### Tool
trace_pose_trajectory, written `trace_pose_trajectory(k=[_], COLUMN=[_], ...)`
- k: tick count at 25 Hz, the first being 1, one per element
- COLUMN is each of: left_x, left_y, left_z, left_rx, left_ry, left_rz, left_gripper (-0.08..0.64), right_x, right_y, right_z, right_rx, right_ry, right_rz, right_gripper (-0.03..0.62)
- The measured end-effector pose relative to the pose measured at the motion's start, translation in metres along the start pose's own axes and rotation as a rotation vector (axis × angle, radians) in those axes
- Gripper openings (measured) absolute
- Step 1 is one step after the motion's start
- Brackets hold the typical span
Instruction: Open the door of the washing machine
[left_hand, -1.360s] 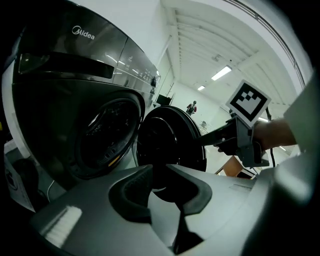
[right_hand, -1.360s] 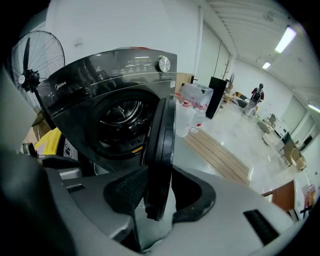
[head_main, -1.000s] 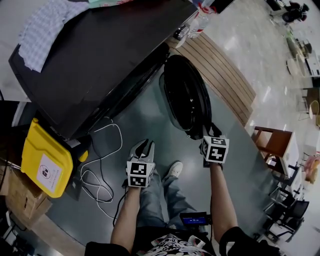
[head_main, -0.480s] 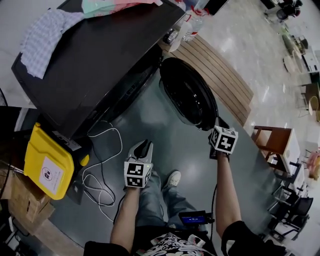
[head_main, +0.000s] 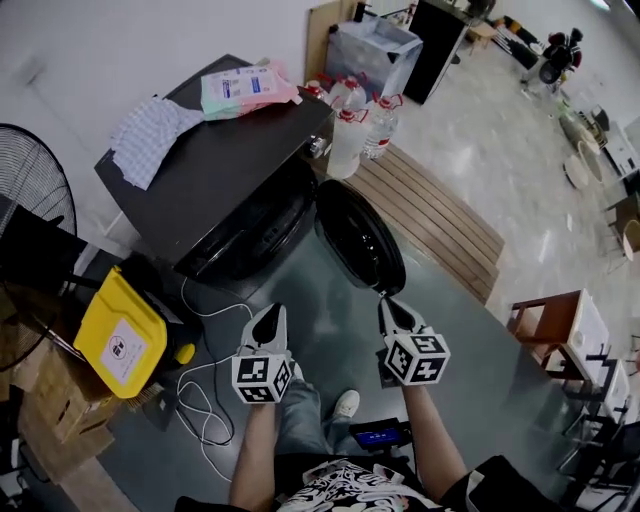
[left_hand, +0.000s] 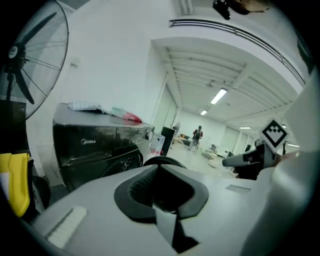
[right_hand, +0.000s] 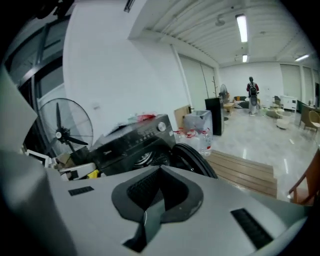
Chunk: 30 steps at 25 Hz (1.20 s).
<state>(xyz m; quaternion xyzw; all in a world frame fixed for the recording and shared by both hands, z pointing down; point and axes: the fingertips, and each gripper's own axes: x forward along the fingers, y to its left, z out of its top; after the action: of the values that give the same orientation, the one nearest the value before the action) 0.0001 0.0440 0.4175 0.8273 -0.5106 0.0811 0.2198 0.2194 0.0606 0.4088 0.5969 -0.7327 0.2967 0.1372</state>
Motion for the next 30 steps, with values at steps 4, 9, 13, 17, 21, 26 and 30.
trace_pose_trajectory(k=[4, 9, 13, 17, 21, 26, 30], left_x=[-0.049, -0.091, -0.106, -0.111, -0.111, -0.104, -0.099], left_y=[-0.027, -0.059, -0.075, -0.086, -0.089, -0.087, -0.086], left_z=[0.031, 0.058, 0.065, 0.065, 0.068, 0.065, 0.059], left_rx=[-0.02, -0.008, 0.027, 0.027, 0.039, 0.045, 0.045], left_ry=[-0.056, -0.106, -0.129, -0.132, -0.129, -0.106, -0.091], left_rz=[0.084, 0.12, 0.137, 0.127, 0.13, 0.141, 0.146], left_gripper=[0.012, 0.002, 0.002, 0.002, 0.002, 0.002, 0.002], right_x=[-0.06, -0.109, -0.13, -0.138, -0.141, -0.139, -0.134], right_y=[0.035, 0.052, 0.051, 0.043, 0.045, 0.042, 0.033], right_z=[0.022, 0.034, 0.037, 0.035, 0.029, 0.028, 0.022], right_rx=[-0.049, -0.118, -0.143, -0.145, -0.146, -0.144, -0.119], right_ry=[-0.088, -0.168, -0.193, -0.19, -0.17, -0.158, -0.123], right_rz=[0.083, 0.139, 0.144, 0.13, 0.138, 0.134, 0.125], right_gripper=[0.003, 0.002, 0.002, 0.002, 0.002, 0.002, 0.002])
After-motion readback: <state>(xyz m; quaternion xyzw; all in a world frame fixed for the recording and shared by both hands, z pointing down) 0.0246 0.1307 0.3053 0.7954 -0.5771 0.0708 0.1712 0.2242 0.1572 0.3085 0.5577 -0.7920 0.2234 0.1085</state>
